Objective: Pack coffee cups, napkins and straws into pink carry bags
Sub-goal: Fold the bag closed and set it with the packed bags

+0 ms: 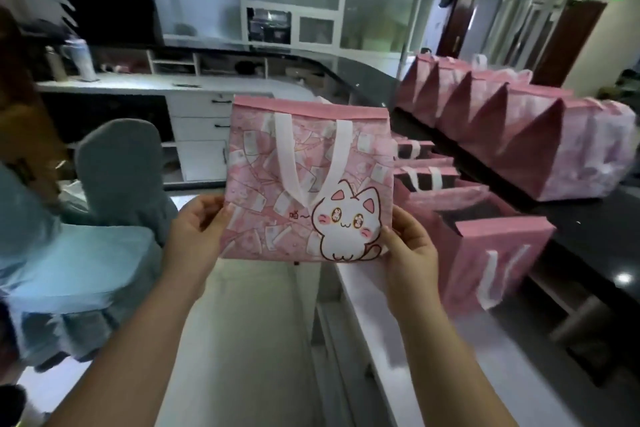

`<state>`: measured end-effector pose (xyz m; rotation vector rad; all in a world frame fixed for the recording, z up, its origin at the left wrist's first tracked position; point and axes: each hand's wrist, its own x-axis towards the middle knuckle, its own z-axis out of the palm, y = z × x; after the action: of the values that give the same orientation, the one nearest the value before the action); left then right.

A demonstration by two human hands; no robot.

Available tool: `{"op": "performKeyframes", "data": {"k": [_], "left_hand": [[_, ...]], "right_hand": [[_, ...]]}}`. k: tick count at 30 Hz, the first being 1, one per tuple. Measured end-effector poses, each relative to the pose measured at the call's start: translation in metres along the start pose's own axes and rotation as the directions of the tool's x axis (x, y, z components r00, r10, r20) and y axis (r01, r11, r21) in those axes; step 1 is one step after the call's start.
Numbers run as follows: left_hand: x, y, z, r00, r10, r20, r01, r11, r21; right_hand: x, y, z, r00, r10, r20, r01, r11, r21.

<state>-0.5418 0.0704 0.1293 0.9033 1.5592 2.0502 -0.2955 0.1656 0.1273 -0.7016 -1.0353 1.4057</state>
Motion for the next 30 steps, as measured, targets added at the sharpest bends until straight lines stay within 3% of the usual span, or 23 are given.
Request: {"op": "performKeyframes", "data": {"k": [6, 11, 22, 30], "left_hand": [[0.133, 0.006, -0.092, 0.996, 0.005, -0.093, -0.001, 0.999, 0.037], [0.256, 0.000, -0.122, 0.992, 0.026, -0.120, -0.018, 0.997, 0.069], [0.506, -0.074, -0.102, 0.996, -0.017, -0.087, 0.016, 1.000, -0.002], [0.720, -0.072, -0.064, 0.997, -0.071, 0.030, 0.070, 0.997, 0.019]], "right_hand": [[0.082, 0.065, 0.155, 0.996, 0.020, 0.092, -0.024, 0.999, 0.034], [0.165, 0.103, 0.248, 0.988, -0.009, 0.155, 0.004, 0.999, 0.032], [0.382, 0.181, 0.353, 0.976, -0.004, 0.218, -0.001, 1.000, 0.024], [0.593, 0.213, 0.443, 0.936, -0.036, 0.351, 0.009, 0.997, 0.076]]}}
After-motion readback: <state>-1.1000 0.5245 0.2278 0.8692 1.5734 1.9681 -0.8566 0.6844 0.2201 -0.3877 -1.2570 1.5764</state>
